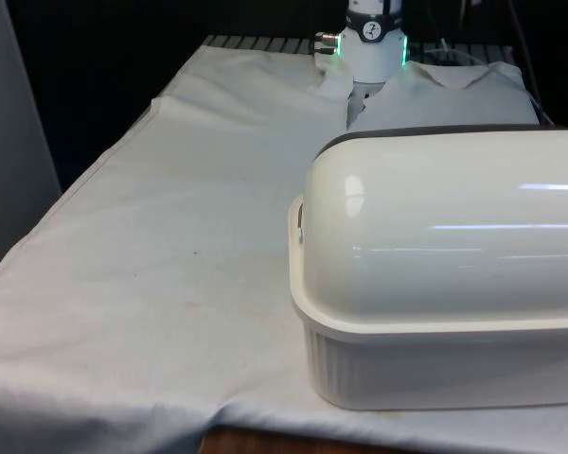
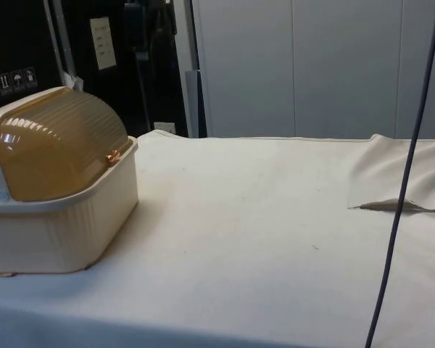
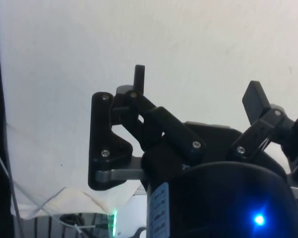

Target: Open the lid, then close it.

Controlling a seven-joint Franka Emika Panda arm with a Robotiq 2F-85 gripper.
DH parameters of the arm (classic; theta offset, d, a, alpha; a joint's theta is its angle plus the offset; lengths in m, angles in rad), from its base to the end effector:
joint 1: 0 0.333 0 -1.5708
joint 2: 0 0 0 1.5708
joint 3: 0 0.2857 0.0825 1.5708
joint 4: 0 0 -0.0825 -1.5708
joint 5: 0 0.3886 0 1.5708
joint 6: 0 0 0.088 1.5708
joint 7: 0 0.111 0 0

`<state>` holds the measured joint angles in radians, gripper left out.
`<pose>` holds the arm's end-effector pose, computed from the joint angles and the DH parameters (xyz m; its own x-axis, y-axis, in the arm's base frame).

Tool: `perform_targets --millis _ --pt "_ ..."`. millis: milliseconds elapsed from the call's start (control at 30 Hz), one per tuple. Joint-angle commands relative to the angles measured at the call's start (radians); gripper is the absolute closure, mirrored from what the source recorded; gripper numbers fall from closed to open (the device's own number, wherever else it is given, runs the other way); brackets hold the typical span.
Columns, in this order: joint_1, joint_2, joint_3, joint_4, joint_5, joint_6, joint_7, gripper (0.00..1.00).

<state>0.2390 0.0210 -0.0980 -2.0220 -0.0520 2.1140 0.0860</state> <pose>0.5625 0.0774 0.4093 0.9939 0.0816 0.0743 0.0787 -0.9960 0.0421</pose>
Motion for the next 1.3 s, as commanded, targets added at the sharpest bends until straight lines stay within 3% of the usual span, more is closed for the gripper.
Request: perform_targets --millis 0,67,100,267,300,567,900,1267 --pt "0.005 0.004 0.005 -0.005 -0.013 0.019 0.015 0.00" --pt "0.001 0.007 0.010 -0.002 -0.004 0.012 0.007 0.00" --pt "0.007 0.014 0.021 -0.009 -0.020 0.036 0.028 0.00" --pt "0.007 0.040 0.046 -0.005 -0.028 0.067 0.049 0.00" --pt "0.004 0.034 0.045 -0.004 -0.019 0.052 0.039 0.00" --pt "0.010 0.081 0.068 0.002 -0.025 0.112 0.059 0.00" --pt "0.011 0.115 0.080 0.003 -0.019 0.161 0.052 0.00" --pt "0.012 0.183 0.080 -0.010 -0.025 0.268 0.057 0.00"
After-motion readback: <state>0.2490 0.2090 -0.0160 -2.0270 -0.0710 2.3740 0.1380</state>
